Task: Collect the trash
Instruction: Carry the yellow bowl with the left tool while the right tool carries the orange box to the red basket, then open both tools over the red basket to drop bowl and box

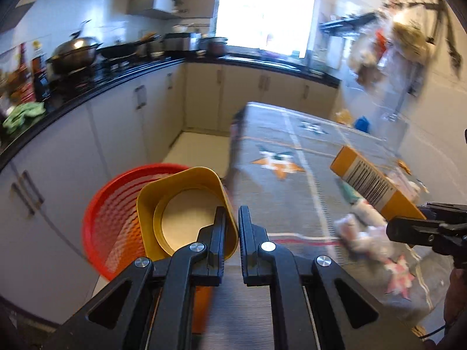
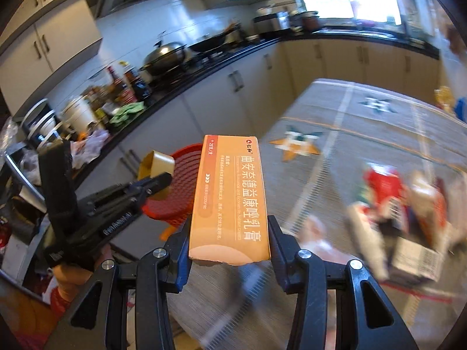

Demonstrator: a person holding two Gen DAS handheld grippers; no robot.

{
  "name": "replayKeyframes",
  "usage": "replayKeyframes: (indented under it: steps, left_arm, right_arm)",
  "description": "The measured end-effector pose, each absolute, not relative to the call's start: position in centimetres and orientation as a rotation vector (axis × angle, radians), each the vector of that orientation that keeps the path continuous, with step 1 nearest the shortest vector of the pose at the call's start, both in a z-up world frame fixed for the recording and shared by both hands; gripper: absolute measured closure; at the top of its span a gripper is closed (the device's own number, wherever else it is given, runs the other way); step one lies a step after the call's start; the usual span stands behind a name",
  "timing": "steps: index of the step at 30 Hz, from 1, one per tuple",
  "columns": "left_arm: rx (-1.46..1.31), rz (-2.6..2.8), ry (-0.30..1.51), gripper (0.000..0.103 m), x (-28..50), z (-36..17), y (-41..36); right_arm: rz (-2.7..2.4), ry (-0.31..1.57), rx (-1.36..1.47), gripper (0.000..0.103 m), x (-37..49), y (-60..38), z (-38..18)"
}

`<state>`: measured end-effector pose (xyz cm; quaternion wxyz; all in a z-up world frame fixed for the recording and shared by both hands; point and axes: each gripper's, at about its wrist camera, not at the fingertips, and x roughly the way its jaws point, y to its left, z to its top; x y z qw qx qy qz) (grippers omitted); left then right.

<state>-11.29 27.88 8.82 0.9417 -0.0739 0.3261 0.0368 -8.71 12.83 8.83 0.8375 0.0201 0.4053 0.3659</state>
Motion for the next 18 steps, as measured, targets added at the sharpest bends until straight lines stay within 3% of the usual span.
replayKeyframes:
  steps: [18]
  left_arm:
    - [-0.260, 0.183, 0.752, 0.094, -10.2, 3.8, 34.2]
  right_arm:
    - [0.892, 1.031, 0.039, 0.051, -2.3, 27.1, 3.9]
